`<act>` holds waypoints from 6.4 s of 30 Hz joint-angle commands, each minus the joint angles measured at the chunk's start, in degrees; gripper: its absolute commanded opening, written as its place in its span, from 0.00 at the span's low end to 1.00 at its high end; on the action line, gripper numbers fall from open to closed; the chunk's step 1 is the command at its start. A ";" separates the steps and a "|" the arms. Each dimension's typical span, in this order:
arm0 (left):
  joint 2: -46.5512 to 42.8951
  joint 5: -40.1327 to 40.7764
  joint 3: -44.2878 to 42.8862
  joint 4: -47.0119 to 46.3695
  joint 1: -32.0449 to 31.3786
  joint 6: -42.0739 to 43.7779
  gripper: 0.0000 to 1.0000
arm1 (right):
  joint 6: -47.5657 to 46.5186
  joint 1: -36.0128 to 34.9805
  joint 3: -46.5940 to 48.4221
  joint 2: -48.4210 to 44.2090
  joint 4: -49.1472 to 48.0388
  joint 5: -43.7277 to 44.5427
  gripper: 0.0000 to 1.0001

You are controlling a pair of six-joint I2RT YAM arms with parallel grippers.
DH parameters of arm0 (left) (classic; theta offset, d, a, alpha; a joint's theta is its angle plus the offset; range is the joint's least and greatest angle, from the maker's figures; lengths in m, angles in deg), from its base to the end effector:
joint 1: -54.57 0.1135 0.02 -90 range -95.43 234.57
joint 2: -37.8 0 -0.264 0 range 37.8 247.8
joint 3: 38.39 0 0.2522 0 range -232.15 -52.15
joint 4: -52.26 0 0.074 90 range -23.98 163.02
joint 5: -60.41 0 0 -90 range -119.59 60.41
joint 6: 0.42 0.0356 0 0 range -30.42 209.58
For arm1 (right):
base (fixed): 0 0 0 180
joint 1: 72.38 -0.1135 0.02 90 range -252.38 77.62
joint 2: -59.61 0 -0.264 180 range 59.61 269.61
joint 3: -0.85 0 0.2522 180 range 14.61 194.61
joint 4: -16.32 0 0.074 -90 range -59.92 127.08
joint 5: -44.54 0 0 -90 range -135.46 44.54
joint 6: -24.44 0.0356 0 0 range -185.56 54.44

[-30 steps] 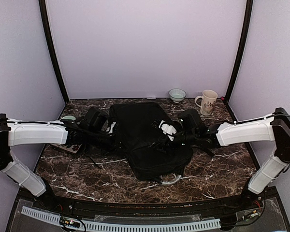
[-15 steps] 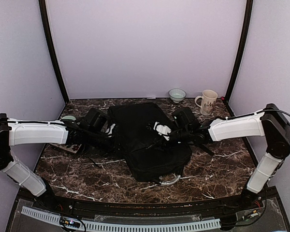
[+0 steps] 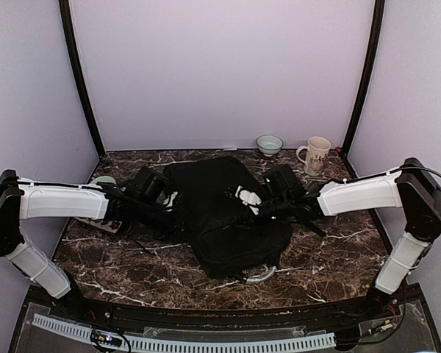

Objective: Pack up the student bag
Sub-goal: Pick up the second largest pocket of the bag from the student bag, then zip the student bag into the second largest pocket of the bag.

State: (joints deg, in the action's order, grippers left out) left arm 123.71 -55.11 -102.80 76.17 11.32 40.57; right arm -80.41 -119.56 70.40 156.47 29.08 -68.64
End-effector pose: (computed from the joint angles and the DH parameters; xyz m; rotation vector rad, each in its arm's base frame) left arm 0.2155 -0.2238 0.2088 0.1128 2.6625 -1.2008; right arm 0.2326 0.2716 0.1912 -1.3759 1.8616 0.7526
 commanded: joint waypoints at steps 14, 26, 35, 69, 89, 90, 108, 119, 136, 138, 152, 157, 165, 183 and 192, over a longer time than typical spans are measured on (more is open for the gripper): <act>-0.74 -2.87 -3.79 -4.33 -0.26 2.08 0.00 | 13.08 5.44 0.66 2.21 1.47 -21.40 0.20; 0.35 -3.47 -4.54 -3.32 -0.26 3.11 0.00 | 18.72 6.57 -1.47 1.15 -5.60 -15.99 0.46; 0.43 -3.76 -4.30 -3.56 -0.26 3.13 0.00 | 24.29 10.19 -1.95 0.58 -4.08 -17.74 0.52; 3.58 -4.55 -6.64 -2.76 -0.26 5.19 0.00 | 29.44 6.31 14.68 13.58 27.03 -9.01 0.59; 8.41 -7.02 -8.45 -3.51 -0.27 6.96 0.00 | 30.98 3.94 18.77 16.90 25.82 -25.60 0.52; 8.52 -6.94 -8.38 -3.57 -0.28 7.04 0.00 | 30.84 4.02 18.56 16.76 25.75 -26.40 0.51; 9.80 -5.09 -4.06 -5.27 -0.26 6.99 0.00 | 39.03 7.98 7.98 10.50 7.39 -14.83 0.56; 11.95 -5.79 -5.05 -5.53 -0.26 7.54 0.00 | 36.09 5.34 7.56 16.65 7.30 -24.75 0.47; 12.09 -4.32 -4.86 -5.63 -0.26 6.32 0.00 | 40.38 6.75 6.65 11.78 3.89 -18.44 0.03; 11.88 -3.52 -5.30 -4.29 -0.26 6.23 0.00 | 40.08 6.60 7.48 10.49 6.03 -16.28 0.01; 8.41 4.91 -10.36 8.81 -0.53 3.64 0.00 | 34.43 2.84 15.09 5.31 25.66 3.46 0.09; 9.27 5.96 -11.53 10.28 -1.50 4.10 0.00 | 34.46 1.23 17.95 7.02 26.40 2.87 0.10; 9.67 8.45 -13.06 12.63 -2.96 4.56 0.00 | 33.22 -1.17 24.05 9.28 30.31 6.79 0.03; 8.03 10.12 -12.59 14.78 -3.16 5.59 0.00 | 29.03 -1.37 23.22 8.46 38.70 27.96 0.00; 6.14 15.13 -12.33 22.26 -2.95 7.71 0.00 | 29.80 2.92 21.54 6.44 40.04 37.11 0.00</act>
State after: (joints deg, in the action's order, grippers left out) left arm 133.83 -44.62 -114.73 87.47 8.04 45.53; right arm -50.40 -121.13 94.16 164.36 65.39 -44.49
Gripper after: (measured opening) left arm 0.043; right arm 0.009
